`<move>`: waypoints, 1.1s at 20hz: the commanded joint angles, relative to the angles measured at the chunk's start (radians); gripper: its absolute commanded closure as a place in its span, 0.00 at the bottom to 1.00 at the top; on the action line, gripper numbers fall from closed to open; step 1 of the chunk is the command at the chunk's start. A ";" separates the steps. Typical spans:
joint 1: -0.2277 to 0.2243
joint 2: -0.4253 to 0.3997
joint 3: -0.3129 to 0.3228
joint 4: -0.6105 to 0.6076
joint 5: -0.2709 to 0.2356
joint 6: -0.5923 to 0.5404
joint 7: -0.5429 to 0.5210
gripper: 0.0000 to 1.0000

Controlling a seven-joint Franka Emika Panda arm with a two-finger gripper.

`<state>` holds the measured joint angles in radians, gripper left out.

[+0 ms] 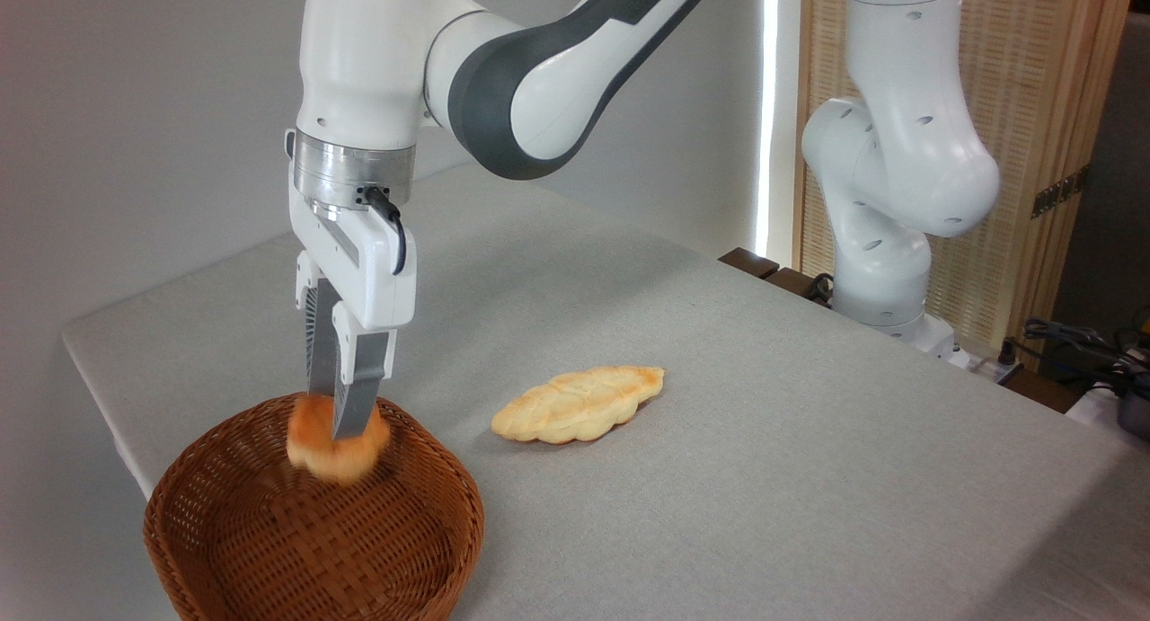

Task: Put bread into the basket
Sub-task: 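Open the gripper to drop the roll and raise it away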

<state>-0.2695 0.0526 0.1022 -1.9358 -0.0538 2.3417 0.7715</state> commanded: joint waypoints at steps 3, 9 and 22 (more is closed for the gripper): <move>-0.005 0.001 0.005 0.012 0.009 0.001 -0.004 0.00; -0.004 -0.051 0.014 0.014 0.006 -0.086 -0.104 0.00; 0.001 -0.134 0.017 0.034 0.012 -0.498 -0.164 0.00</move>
<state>-0.2674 -0.0679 0.1117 -1.9159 -0.0537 1.9184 0.6219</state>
